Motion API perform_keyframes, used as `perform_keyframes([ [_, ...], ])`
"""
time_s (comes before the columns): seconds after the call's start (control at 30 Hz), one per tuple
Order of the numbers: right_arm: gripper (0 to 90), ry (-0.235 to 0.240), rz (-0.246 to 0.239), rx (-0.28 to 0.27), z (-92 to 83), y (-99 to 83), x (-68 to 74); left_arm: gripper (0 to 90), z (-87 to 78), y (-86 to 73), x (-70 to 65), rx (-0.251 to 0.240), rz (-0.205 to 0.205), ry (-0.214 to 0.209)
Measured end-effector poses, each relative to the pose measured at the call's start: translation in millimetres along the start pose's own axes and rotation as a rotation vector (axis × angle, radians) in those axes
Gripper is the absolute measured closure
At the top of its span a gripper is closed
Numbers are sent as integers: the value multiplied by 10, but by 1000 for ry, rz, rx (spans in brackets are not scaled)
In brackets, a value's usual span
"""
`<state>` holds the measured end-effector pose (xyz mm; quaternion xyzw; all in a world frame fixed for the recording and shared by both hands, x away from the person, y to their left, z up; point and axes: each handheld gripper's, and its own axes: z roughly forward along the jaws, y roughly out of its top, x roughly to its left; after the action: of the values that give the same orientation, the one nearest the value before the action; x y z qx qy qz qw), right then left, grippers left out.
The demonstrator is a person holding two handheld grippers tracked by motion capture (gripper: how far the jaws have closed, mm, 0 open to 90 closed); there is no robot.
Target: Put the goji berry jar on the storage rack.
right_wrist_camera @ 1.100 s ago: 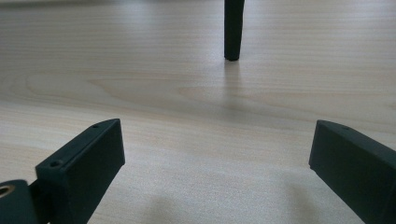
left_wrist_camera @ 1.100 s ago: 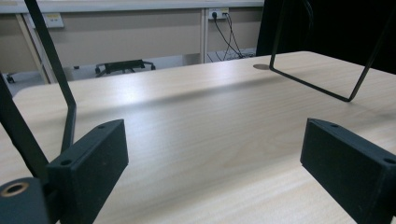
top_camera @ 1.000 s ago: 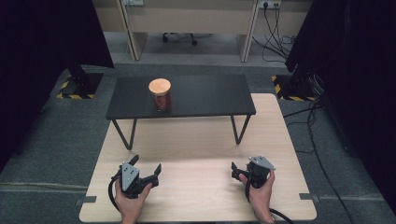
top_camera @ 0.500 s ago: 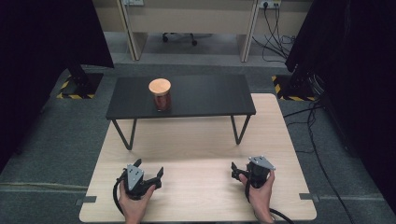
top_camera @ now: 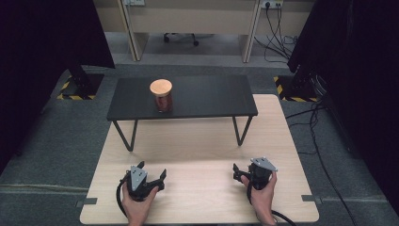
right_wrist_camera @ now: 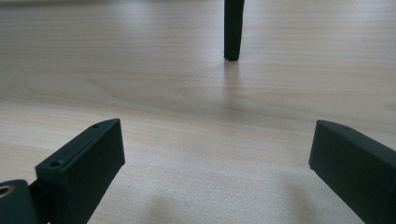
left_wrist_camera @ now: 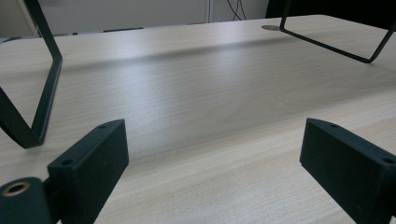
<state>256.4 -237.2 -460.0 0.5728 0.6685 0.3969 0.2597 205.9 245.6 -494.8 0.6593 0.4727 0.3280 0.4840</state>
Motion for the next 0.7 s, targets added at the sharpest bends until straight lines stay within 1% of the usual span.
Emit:
perform_keyframes([
  [0.1,35,-1,-2,1,1,2,5,69,4,5,8,3,-9,-7],
  [0.7,35,-2,-4,5,4,9,9,68,5,10,19,6,-14,-11],
])
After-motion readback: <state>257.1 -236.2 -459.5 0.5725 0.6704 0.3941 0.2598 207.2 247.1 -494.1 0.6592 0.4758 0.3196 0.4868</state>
